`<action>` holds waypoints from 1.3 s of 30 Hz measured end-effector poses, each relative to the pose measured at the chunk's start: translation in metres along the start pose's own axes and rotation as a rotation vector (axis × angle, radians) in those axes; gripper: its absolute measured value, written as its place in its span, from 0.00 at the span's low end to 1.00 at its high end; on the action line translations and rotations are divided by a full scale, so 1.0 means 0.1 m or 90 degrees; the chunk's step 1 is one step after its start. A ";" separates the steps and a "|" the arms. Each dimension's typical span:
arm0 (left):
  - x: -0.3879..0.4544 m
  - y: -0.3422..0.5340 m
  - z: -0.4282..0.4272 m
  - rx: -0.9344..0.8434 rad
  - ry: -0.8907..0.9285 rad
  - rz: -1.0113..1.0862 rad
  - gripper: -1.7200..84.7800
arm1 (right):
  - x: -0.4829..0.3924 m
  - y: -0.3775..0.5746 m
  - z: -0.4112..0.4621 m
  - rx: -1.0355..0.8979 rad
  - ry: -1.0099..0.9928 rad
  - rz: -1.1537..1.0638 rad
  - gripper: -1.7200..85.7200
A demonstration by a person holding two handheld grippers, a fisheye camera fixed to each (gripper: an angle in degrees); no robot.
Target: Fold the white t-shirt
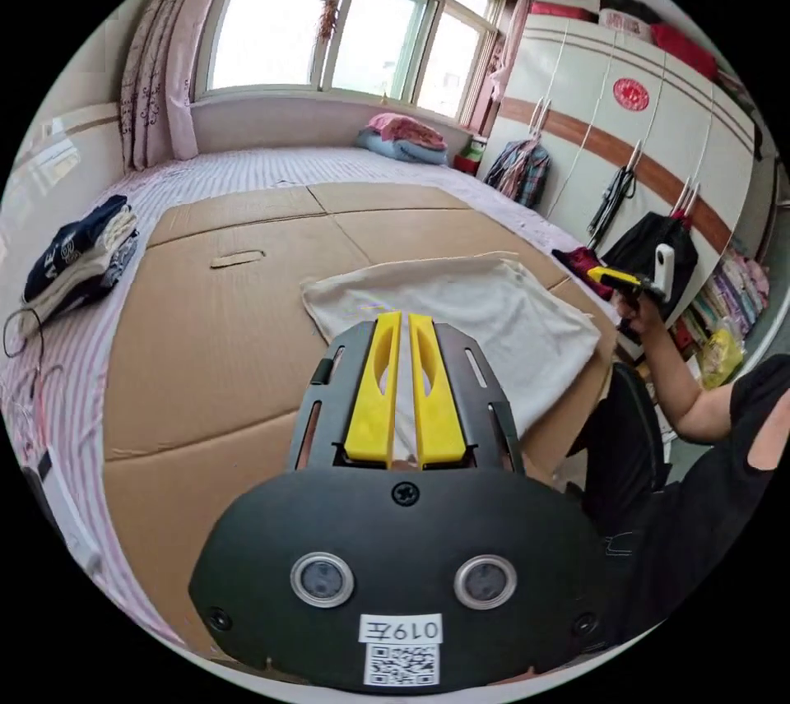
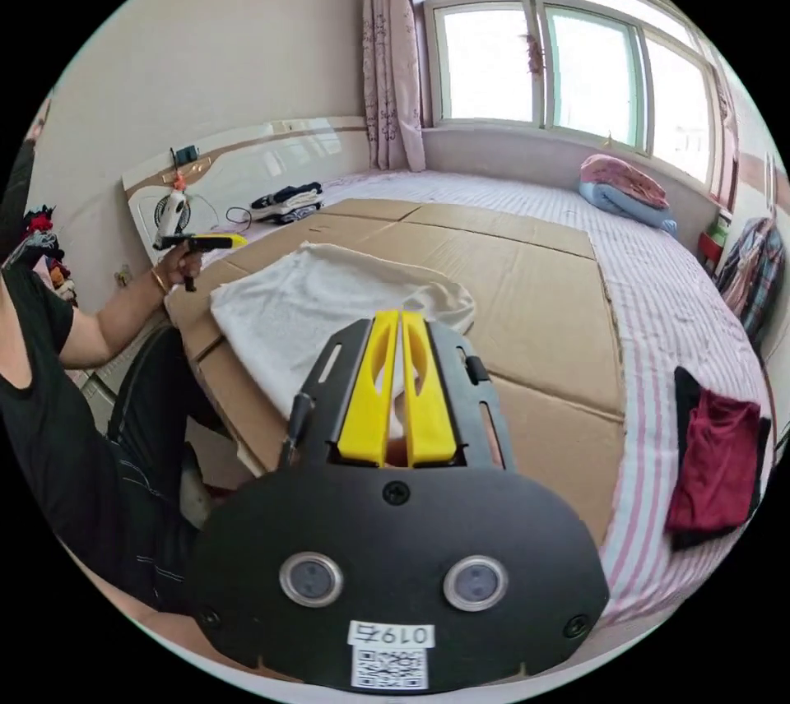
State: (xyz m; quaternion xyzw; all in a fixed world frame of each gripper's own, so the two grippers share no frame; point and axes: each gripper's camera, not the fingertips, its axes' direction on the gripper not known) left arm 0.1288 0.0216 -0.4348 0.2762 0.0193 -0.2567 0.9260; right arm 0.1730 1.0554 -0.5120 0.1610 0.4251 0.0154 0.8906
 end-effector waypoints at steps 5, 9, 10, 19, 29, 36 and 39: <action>0.18 1.06 -0.49 0.066 -0.009 -0.072 0.05 | -0.04 0.68 -0.16 -0.084 -0.060 0.097 0.12; 0.26 1.65 -0.69 0.112 -0.020 -0.085 0.08 | 0.05 0.84 -0.35 -0.026 -0.085 0.108 0.14; 0.28 1.69 -0.71 0.115 -0.029 -0.082 0.09 | 0.11 0.93 -0.36 -0.022 -0.064 0.124 0.14; 0.12 2.06 -1.15 0.179 -0.016 -0.118 0.09 | 0.51 1.08 -0.41 -0.086 -0.123 0.149 0.14; 0.20 2.23 -1.20 0.124 0.031 -0.078 0.09 | 1.06 1.12 -0.59 -0.119 -0.195 0.091 0.02; 0.41 2.11 -1.14 0.054 -0.023 0.004 0.10 | 1.38 1.20 -0.80 -0.083 -0.225 0.126 0.01; 0.32 2.00 -1.05 0.029 0.002 0.011 0.11 | 1.49 1.21 -0.83 -0.089 -0.239 0.134 0.01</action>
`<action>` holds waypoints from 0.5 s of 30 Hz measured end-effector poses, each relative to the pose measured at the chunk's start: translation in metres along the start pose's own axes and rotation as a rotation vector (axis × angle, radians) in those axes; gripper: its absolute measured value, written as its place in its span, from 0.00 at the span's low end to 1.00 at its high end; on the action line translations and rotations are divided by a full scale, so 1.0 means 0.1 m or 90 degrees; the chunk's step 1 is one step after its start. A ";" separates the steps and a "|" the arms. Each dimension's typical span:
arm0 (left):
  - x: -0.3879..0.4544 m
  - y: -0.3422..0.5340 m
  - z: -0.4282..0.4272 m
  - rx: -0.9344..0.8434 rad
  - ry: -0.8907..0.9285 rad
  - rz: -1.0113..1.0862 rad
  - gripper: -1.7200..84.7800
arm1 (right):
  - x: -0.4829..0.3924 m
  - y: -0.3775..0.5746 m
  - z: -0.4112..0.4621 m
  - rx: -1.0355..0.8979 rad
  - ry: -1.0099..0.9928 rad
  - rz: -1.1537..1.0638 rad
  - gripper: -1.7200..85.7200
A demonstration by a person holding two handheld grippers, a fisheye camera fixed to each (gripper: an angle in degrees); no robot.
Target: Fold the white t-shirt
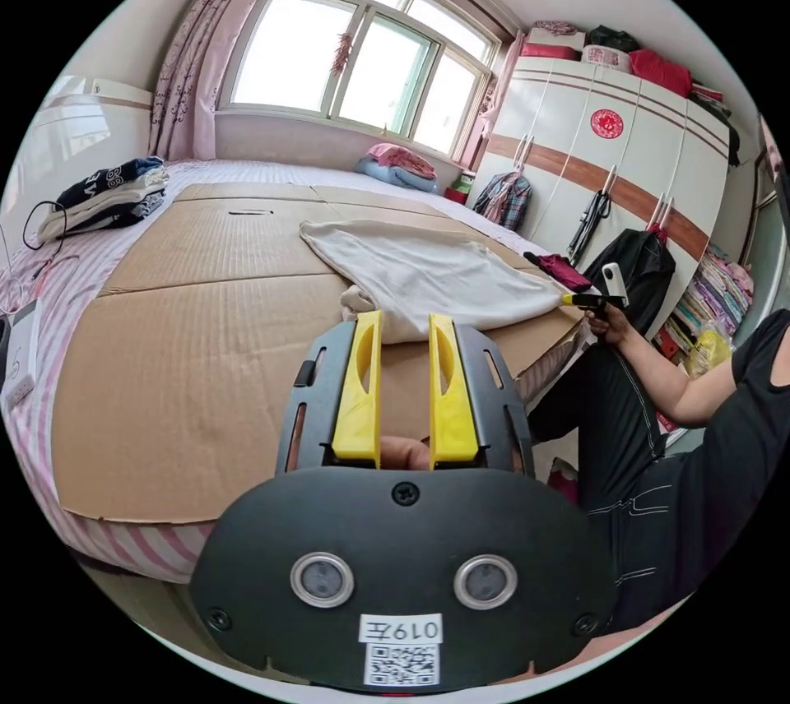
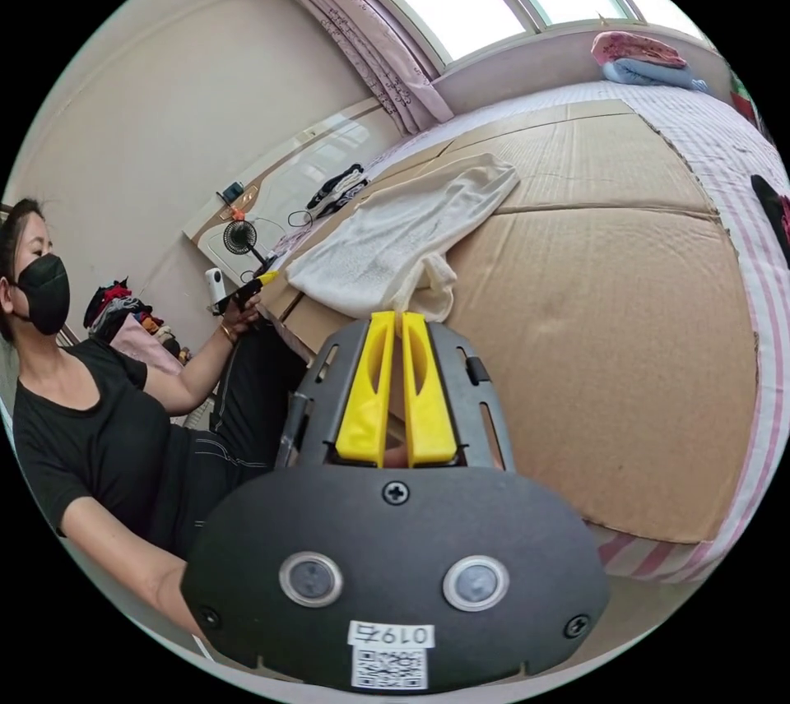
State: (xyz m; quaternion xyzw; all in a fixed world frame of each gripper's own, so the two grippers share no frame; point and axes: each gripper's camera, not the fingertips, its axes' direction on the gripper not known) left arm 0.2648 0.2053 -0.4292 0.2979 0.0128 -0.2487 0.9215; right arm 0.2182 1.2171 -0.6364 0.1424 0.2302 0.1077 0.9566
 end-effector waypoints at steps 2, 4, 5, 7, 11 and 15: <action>-0.07 -0.09 0.10 -0.035 0.012 0.000 0.11 | 0.06 -0.01 -0.05 -0.001 -0.009 0.003 0.01; -0.09 -0.18 0.20 -0.069 0.009 0.015 0.11 | 0.08 -0.02 -0.10 0.001 -0.013 0.002 0.01; -0.10 -0.24 0.27 -0.090 0.001 0.022 0.10 | 0.10 -0.03 -0.12 0.000 -0.013 0.000 0.01; -0.12 -0.31 0.35 -0.110 0.008 0.032 0.10 | 0.10 -0.04 -0.14 -0.006 -0.012 -0.005 0.01; -0.21 -0.45 0.54 -0.161 0.039 0.027 0.06 | 0.17 -0.12 -0.20 -0.019 -0.034 -0.012 0.01; -0.37 -0.66 0.52 -0.182 0.094 0.035 0.04 | 0.25 -0.29 -0.37 -0.040 -0.061 -0.032 0.01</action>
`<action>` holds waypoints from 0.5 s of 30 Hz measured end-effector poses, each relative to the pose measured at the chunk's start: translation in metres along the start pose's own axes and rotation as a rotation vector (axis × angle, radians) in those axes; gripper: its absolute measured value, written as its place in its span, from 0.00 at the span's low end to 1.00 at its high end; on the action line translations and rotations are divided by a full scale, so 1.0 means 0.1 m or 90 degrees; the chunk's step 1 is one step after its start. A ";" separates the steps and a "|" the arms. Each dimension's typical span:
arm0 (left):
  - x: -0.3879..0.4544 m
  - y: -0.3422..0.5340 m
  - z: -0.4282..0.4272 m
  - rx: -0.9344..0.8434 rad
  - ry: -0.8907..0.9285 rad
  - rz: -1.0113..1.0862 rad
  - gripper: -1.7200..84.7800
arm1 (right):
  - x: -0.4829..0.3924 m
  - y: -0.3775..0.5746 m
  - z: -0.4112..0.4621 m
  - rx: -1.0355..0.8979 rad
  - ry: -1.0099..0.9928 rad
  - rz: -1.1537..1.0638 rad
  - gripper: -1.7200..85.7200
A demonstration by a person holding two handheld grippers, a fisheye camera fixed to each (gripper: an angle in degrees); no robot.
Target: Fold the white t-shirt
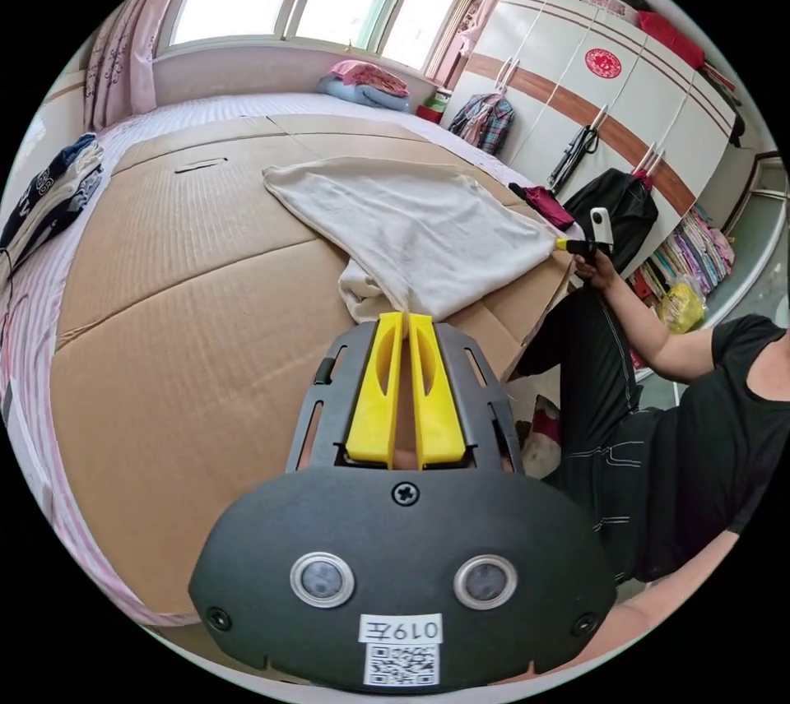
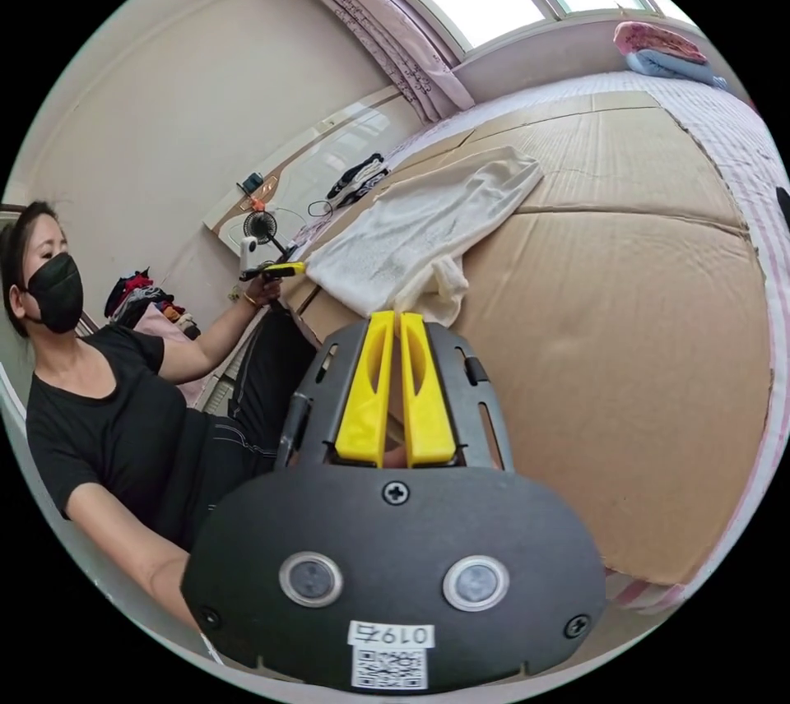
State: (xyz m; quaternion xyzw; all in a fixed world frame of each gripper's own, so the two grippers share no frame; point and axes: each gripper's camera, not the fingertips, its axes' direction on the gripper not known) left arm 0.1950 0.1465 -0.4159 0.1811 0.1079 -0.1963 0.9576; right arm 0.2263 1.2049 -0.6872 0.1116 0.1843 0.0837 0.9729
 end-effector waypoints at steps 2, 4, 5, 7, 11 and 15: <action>-0.06 -0.09 -0.09 0.004 0.022 0.007 0.04 | 0.06 -0.16 -0.14 -0.034 -0.041 -0.021 0.01; -0.11 -0.18 -0.13 -0.006 0.044 0.021 0.03 | 0.14 -0.27 -0.21 -0.070 -0.083 -0.028 0.01; -0.13 -0.22 -0.13 -0.016 0.058 0.033 0.03 | 0.20 -0.32 -0.23 -0.096 -0.101 -0.030 0.01; -0.15 -0.24 -0.11 -0.023 0.070 0.050 0.03 | 0.21 -0.36 -0.25 -0.128 -0.086 -0.057 0.01; -0.17 -0.11 0.05 -0.061 0.054 0.063 0.03 | 0.13 -0.24 -0.26 -0.154 -0.016 -0.124 0.02; -0.31 0.00 0.17 -0.078 0.069 0.041 0.03 | 0.29 -0.14 -0.27 -0.172 -0.034 -0.095 0.02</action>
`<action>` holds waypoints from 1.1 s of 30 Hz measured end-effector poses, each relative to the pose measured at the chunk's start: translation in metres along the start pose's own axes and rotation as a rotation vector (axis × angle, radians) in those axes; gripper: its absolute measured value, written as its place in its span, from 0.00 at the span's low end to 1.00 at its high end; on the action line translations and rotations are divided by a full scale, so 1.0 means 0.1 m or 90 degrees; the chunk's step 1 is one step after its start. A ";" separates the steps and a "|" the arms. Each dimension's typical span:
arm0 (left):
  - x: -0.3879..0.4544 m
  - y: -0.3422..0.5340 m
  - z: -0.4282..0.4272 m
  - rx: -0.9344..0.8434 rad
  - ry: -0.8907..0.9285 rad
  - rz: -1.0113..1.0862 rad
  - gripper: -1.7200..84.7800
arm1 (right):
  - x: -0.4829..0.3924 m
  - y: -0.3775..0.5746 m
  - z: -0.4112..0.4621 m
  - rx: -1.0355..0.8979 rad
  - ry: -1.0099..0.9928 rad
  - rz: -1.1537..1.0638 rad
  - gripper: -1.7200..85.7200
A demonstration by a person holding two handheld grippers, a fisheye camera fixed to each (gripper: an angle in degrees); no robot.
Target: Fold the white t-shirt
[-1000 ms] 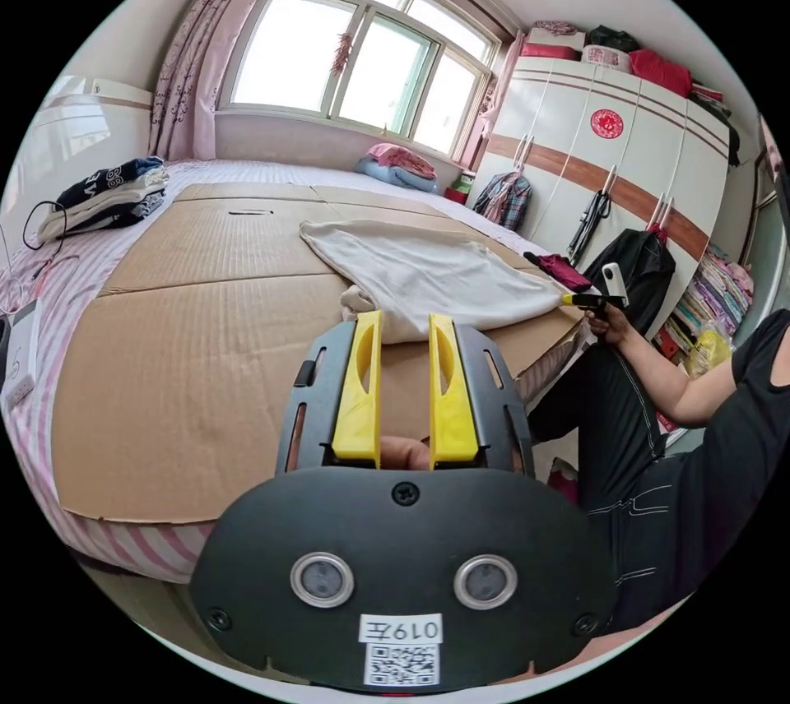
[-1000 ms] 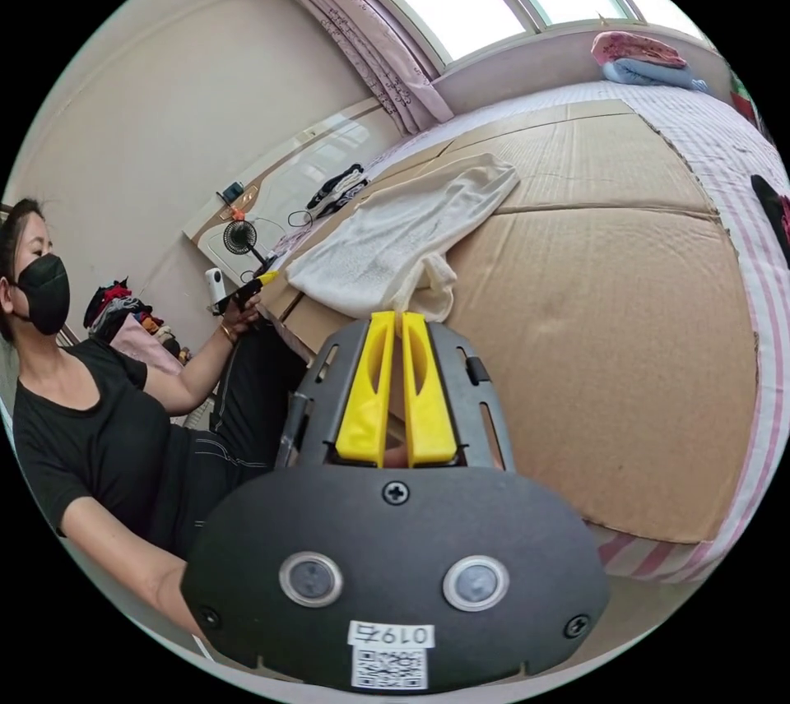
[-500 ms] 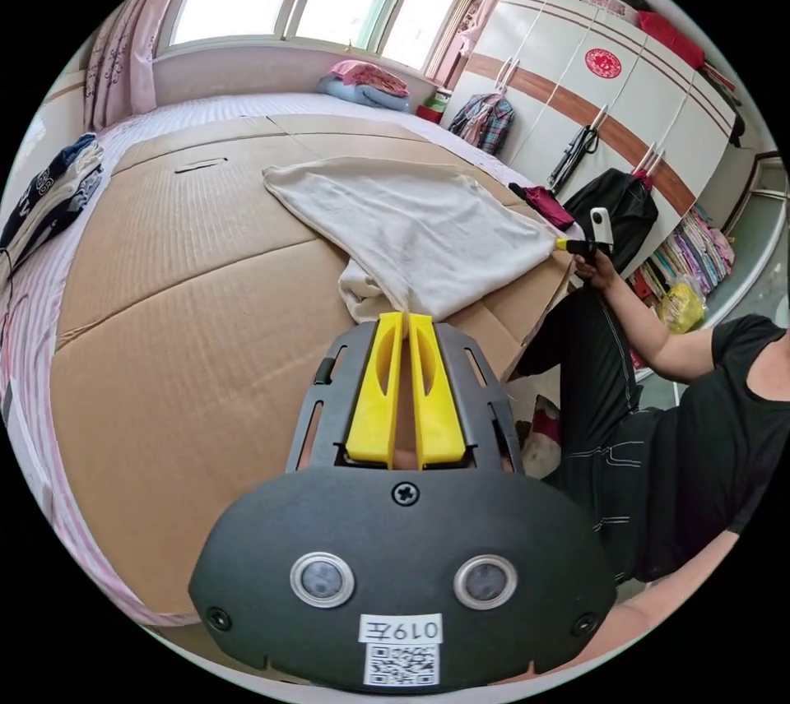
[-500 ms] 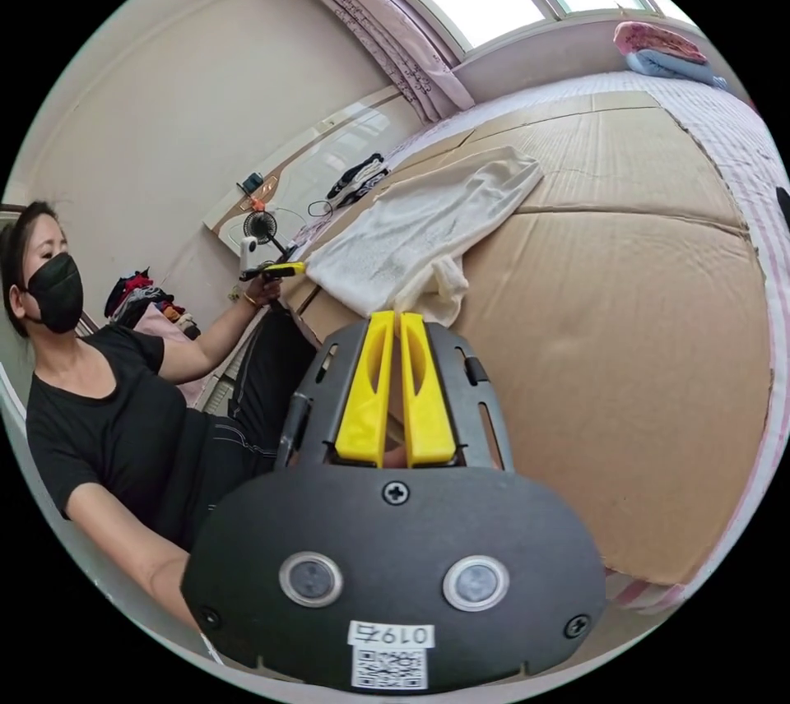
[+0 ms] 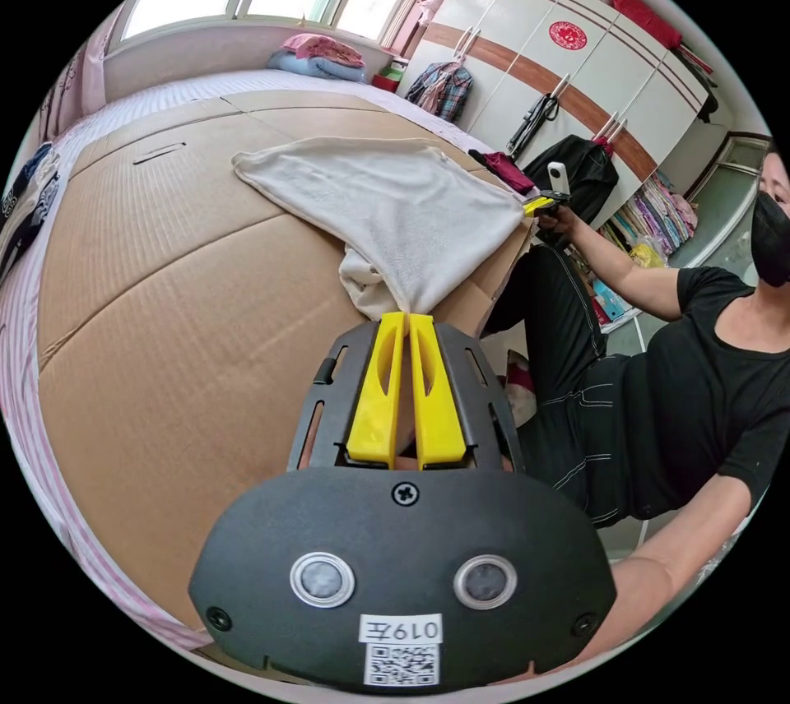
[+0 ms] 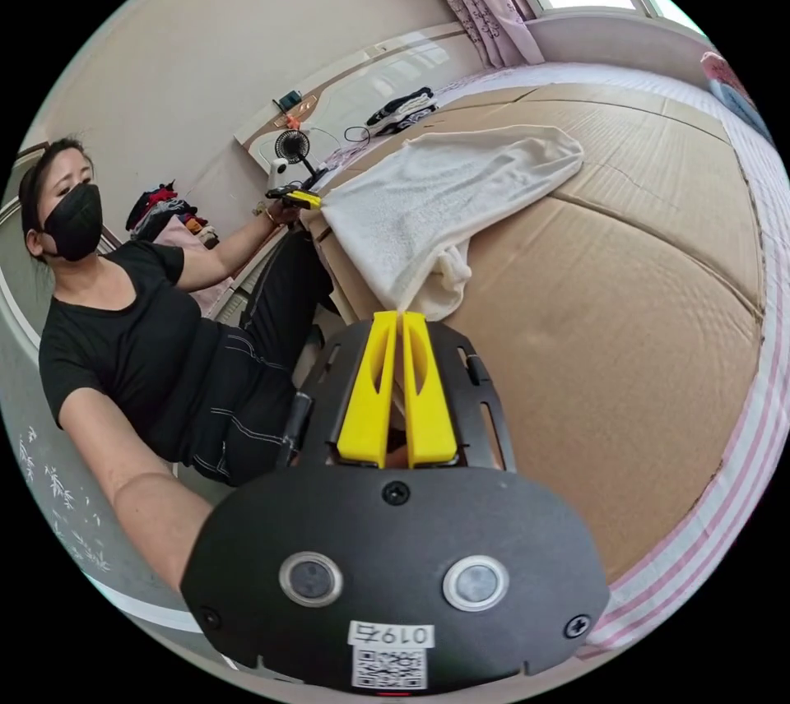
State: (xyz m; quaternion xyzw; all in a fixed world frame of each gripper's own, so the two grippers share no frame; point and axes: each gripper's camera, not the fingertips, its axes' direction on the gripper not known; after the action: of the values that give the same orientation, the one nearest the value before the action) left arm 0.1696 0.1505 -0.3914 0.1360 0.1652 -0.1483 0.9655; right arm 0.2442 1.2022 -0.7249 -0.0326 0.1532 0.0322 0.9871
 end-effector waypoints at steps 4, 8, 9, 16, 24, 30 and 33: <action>-0.05 -0.08 0.01 -0.015 0.014 -0.006 0.04 | 0.16 -0.02 -0.03 0.002 -0.055 0.037 0.05; -0.10 -0.13 0.04 -0.024 0.025 -0.010 0.05 | 0.23 -0.12 -0.13 0.032 -0.061 0.075 0.12; -0.14 -0.14 0.01 -0.011 0.037 -0.018 0.05 | 0.22 -0.15 -0.13 0.030 -0.058 0.075 0.12; -0.36 -0.23 0.02 0.013 0.068 -0.055 0.09 | 0.25 -0.41 -0.09 0.027 -0.027 0.120 0.10; -0.45 -0.33 0.13 -0.002 0.039 -0.065 0.04 | 0.07 -0.59 -0.14 0.051 0.027 0.076 0.02; -0.60 -0.18 -0.02 0.028 0.060 -0.078 0.03 | 0.30 -0.29 -0.19 0.099 0.004 0.136 0.02; -0.69 -0.13 -0.09 0.022 0.075 -0.089 0.03 | 0.44 -0.15 0.02 0.061 -0.001 0.164 0.02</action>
State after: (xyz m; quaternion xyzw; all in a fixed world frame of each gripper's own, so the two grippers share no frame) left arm 0.1006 0.1576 -0.3773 0.1493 0.2283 -0.2099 0.9389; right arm 0.2881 1.1899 -0.7353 0.0347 0.1567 0.1513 0.9754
